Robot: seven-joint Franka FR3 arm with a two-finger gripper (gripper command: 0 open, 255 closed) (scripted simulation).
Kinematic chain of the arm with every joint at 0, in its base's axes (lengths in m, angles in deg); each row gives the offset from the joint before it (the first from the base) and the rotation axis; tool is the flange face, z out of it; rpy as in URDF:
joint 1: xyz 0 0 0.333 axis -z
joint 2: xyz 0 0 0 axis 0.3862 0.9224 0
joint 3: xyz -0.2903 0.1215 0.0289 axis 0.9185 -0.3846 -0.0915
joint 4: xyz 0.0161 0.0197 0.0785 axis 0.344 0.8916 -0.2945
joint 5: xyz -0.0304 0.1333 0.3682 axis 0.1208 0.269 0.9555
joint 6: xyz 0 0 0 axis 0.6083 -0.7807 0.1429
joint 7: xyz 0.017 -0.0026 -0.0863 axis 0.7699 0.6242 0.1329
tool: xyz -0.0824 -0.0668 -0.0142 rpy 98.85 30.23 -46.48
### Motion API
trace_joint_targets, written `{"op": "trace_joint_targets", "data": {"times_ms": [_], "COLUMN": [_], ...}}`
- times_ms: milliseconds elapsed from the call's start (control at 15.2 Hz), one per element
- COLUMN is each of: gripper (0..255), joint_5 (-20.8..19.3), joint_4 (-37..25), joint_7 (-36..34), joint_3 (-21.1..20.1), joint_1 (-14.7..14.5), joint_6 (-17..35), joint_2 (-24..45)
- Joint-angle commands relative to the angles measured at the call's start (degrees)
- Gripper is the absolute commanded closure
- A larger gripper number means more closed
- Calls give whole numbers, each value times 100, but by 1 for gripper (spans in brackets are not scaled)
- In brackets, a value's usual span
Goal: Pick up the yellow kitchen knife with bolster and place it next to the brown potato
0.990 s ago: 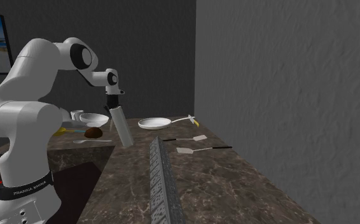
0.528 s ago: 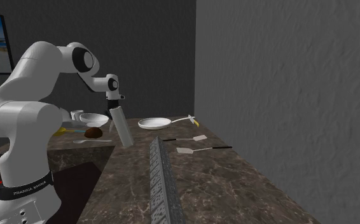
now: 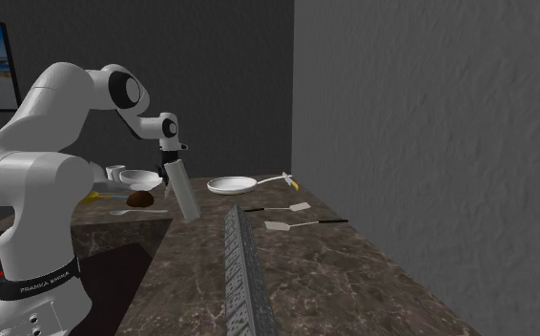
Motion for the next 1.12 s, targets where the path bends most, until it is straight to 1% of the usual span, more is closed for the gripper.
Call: {"op": "trace_joint_targets", "data": {"times_ms": [0,264,528,1056], "gripper": [0,0,0,0], "joint_5": [0,0,1,1], "joint_4": [0,1,-492,-492], "joint_7": [0,0,1,1], "joint_3": [0,0,0,0], "joint_1": [0,0,-2,-2], "joint_6": [0,1,-646,-646], "joint_2": [1,0,-154,-154]}}
